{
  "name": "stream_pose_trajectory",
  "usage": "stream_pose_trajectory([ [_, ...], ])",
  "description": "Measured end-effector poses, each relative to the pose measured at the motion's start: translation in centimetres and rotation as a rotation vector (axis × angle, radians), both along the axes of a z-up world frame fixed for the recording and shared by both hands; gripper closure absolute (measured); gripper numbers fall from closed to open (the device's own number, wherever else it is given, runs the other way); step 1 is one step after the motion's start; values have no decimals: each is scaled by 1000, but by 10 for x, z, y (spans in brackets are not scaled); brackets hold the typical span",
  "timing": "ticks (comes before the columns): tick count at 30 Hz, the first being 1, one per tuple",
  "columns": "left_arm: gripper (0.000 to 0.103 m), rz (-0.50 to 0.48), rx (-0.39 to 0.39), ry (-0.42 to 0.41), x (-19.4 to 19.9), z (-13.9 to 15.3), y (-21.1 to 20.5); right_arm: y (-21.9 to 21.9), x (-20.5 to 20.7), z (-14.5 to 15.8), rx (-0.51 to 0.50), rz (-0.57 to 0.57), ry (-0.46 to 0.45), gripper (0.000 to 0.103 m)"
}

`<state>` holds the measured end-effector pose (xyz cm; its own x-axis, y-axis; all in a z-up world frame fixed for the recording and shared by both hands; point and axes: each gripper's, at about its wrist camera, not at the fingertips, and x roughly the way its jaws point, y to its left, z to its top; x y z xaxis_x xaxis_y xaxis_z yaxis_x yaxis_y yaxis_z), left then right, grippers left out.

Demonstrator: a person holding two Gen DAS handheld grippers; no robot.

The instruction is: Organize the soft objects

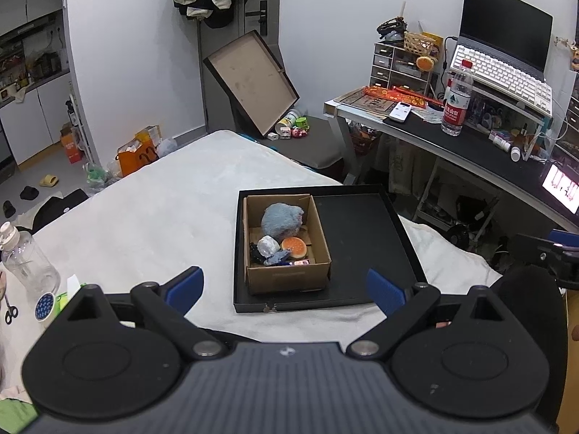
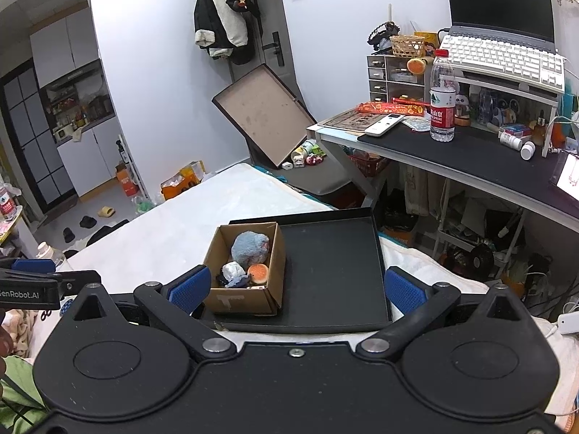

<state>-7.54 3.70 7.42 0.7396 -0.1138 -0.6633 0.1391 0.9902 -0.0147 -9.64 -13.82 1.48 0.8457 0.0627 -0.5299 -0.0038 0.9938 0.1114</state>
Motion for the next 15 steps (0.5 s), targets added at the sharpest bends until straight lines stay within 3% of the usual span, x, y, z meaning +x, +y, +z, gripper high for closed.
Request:
stream_pose_trajectory([
  [15, 7, 0, -6, 8, 0, -2, 3, 1, -2, 0, 23, 21, 2, 0],
])
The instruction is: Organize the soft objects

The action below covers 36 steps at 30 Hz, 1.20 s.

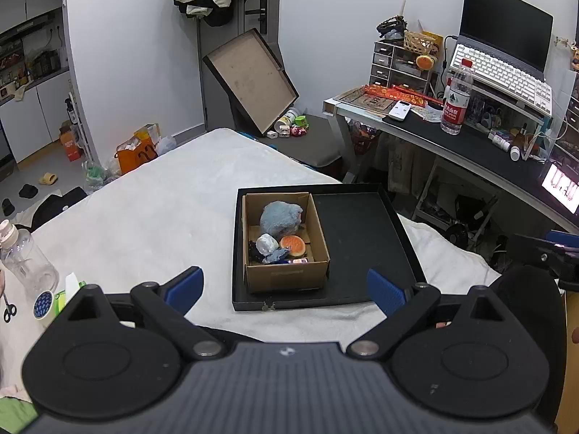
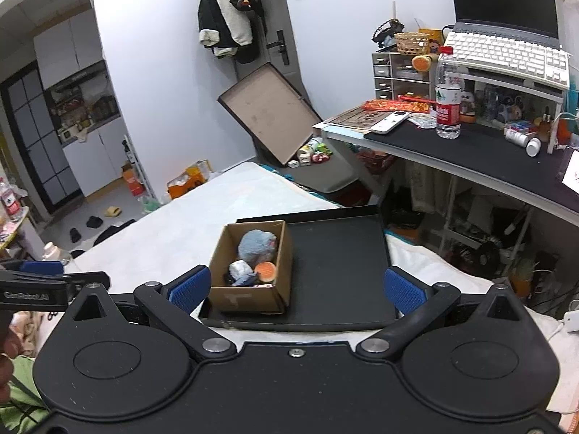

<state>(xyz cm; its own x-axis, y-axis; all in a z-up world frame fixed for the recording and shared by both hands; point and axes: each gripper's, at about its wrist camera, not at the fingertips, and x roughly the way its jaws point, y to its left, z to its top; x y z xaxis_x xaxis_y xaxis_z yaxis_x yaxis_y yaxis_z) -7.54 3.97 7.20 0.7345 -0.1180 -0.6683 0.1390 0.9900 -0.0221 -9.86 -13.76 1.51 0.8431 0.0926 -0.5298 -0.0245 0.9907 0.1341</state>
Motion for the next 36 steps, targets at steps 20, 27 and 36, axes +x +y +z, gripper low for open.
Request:
stream_pose_trajectory([
  [20, 7, 0, -7, 8, 1, -2, 0, 3, 1, -1, -13, 4, 10, 0],
  [27, 7, 19, -10, 19, 4, -4, 0, 0, 1, -2, -9, -2, 17, 0],
  [36, 7, 18, -11, 19, 5, -6, -1, 1, 0, -2, -8, 13, 17, 0],
])
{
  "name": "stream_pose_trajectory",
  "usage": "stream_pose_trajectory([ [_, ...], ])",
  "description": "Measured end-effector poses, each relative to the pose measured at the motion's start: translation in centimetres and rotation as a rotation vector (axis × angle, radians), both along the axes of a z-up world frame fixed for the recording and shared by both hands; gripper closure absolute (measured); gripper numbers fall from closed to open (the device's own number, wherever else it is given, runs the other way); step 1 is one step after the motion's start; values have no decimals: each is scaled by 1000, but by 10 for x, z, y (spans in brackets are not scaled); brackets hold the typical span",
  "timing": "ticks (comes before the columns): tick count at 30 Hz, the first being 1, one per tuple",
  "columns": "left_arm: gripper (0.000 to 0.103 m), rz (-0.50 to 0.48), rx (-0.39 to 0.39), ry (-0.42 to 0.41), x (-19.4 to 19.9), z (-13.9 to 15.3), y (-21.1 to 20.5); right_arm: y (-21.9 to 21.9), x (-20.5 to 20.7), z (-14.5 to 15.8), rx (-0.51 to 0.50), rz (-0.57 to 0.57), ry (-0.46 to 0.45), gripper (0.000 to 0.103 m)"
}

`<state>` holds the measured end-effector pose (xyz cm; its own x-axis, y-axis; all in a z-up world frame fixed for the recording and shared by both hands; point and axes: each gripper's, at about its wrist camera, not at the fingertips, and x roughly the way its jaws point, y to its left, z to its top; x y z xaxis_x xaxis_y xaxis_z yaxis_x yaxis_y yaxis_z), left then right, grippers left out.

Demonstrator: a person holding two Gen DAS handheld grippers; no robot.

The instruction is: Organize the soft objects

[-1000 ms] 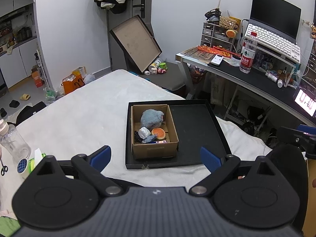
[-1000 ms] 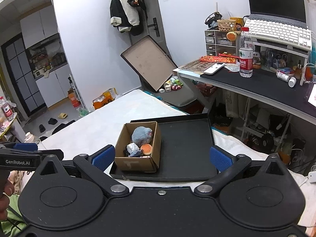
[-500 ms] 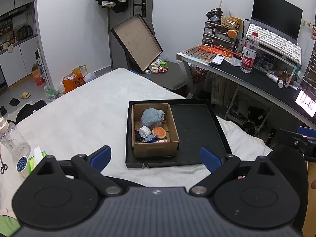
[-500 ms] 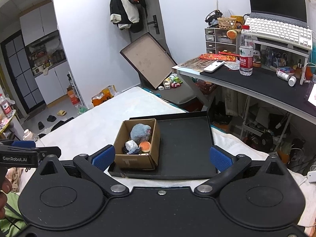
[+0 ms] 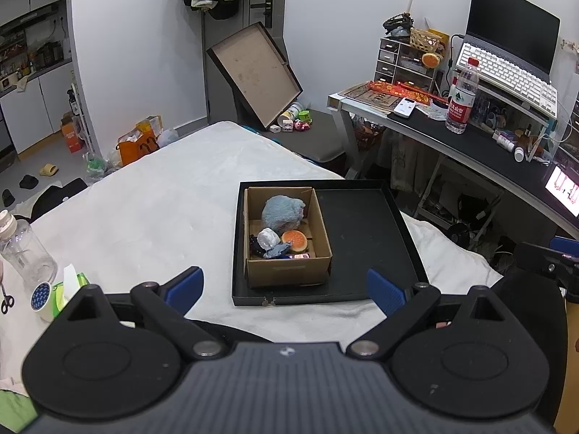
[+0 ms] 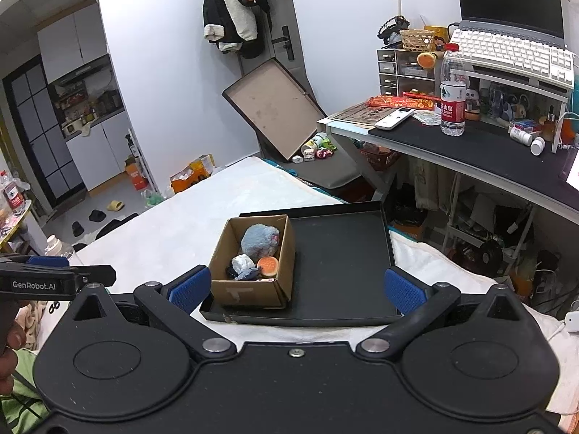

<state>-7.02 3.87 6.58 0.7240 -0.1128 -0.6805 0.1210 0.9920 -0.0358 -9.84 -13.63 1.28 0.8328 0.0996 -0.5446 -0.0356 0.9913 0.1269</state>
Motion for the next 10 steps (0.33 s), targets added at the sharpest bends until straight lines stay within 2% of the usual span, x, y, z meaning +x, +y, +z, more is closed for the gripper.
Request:
stream_pose_trajectory([
  [10, 7, -25, 7, -44, -6, 4, -3, -2, -2, 2, 7, 6, -9, 0],
])
